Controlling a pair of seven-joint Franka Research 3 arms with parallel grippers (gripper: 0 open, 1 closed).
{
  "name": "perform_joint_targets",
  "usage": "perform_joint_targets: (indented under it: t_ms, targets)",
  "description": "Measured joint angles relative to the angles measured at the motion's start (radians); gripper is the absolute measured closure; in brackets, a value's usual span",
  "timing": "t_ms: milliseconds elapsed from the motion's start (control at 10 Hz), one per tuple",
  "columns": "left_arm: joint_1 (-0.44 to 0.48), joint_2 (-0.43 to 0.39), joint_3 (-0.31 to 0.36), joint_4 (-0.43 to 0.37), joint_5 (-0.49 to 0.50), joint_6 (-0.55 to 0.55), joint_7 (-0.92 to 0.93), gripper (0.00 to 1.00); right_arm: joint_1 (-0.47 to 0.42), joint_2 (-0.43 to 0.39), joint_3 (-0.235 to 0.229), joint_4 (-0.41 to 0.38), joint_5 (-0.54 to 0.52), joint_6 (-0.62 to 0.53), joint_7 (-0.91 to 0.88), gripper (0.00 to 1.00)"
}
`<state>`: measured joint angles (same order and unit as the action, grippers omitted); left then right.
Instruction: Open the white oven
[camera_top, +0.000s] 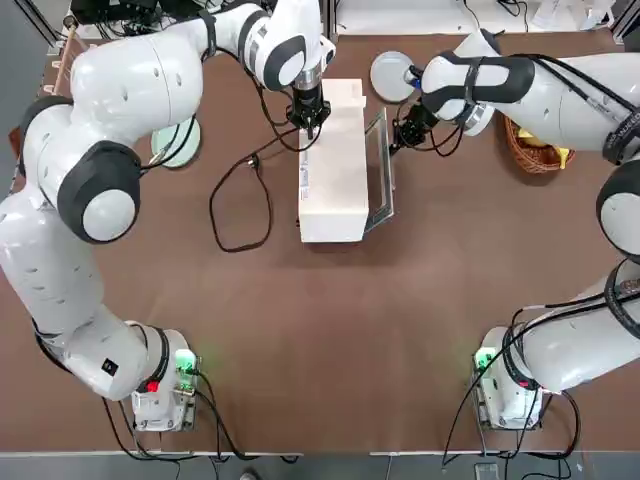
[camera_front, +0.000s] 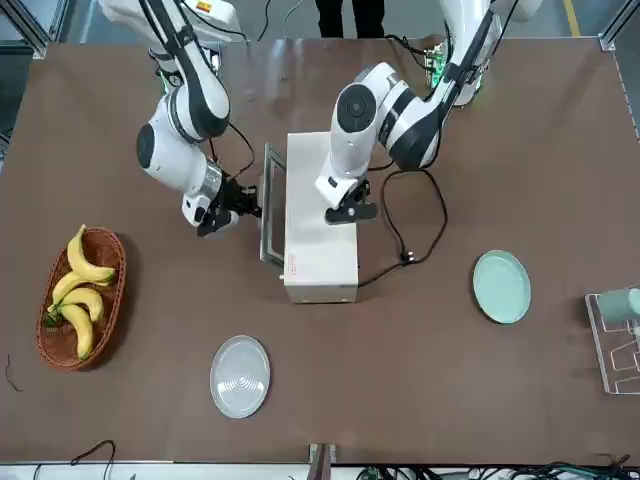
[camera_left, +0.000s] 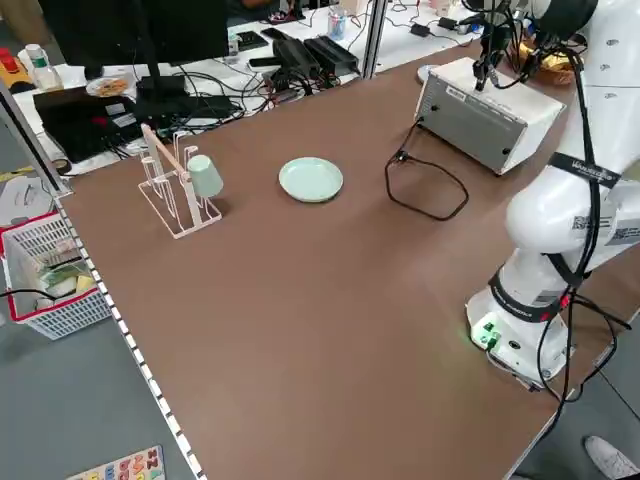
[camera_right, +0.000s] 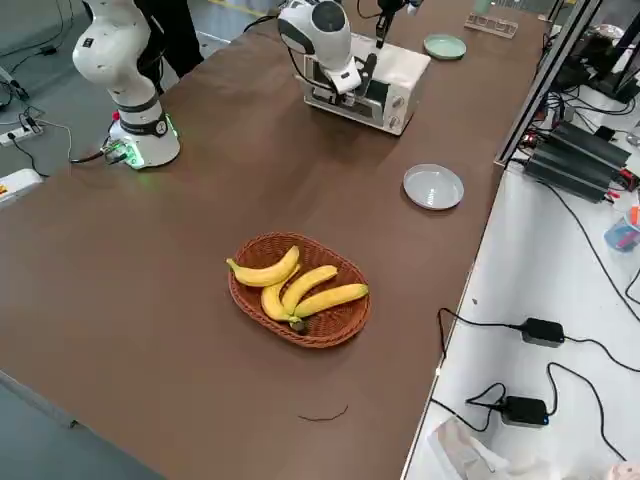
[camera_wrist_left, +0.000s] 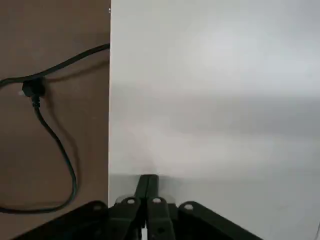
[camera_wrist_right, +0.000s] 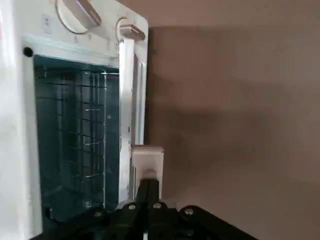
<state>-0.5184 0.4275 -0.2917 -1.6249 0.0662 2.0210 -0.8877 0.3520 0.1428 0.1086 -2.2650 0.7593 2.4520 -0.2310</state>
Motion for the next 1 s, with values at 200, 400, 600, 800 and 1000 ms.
perform_joint_targets:
  t_ms: [200,400,600,800,1000]
  targets:
    - [0.000,0.000,0.000,0.000,0.000,0.000,0.000,0.96,-0.048,0.044,0.000,-0.008,-0.019,0.032,-0.060,0.96]
    - [0.000,0.000,0.000,0.000,0.000,0.000,0.000,0.96,-0.098,0.080,-0.002,-0.008,-0.064,0.044,-0.091,0.96]
    - [0.000,0.000,0.000,0.000,0.000,0.000,0.000,0.96,-0.160,0.084,-0.003,-0.008,-0.149,0.048,-0.137,0.96]
    - [0.002,-0.001,0.000,0.000,0.000,0.004,-0.001,0.93,-0.308,0.086,-0.007,-0.005,-0.251,0.049,-0.290,0.93]
    - [0.009,-0.009,0.006,0.003,0.000,0.005,-0.001,0.87,-0.448,0.086,-0.017,0.029,-0.429,0.035,-0.346,0.83]
